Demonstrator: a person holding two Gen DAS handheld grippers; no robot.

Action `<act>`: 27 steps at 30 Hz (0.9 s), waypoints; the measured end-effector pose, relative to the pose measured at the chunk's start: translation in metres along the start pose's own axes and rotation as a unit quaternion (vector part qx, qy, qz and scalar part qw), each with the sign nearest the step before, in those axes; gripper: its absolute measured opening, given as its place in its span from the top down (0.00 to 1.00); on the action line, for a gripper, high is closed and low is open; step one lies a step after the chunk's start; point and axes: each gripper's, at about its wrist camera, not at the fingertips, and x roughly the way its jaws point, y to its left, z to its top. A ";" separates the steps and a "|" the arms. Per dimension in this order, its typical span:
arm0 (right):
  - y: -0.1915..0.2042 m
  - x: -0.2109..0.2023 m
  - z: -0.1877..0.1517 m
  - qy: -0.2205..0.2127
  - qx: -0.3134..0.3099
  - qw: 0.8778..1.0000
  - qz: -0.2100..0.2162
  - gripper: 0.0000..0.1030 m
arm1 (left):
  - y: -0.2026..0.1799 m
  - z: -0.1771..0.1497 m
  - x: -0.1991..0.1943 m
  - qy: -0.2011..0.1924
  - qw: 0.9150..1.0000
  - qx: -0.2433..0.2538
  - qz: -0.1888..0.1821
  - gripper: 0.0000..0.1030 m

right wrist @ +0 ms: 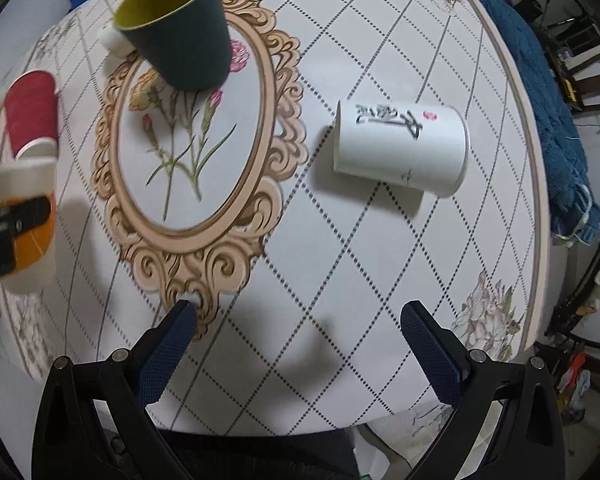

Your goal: Flip cup upside down

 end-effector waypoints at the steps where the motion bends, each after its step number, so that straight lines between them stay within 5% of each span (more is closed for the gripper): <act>1: -0.001 -0.001 -0.005 0.000 -0.003 1.000 0.007 0.00 | 0.000 -0.011 -0.002 0.001 1.000 -0.011 -0.003 0.32; 16: -0.020 0.010 -0.069 0.012 -0.078 0.996 0.042 0.00 | -0.016 -0.104 0.011 0.040 0.993 -0.109 -0.037 0.32; 27: -0.024 0.037 -0.086 0.035 -0.070 0.997 0.029 0.00 | -0.027 -0.099 0.051 0.079 0.991 -0.094 -0.056 0.32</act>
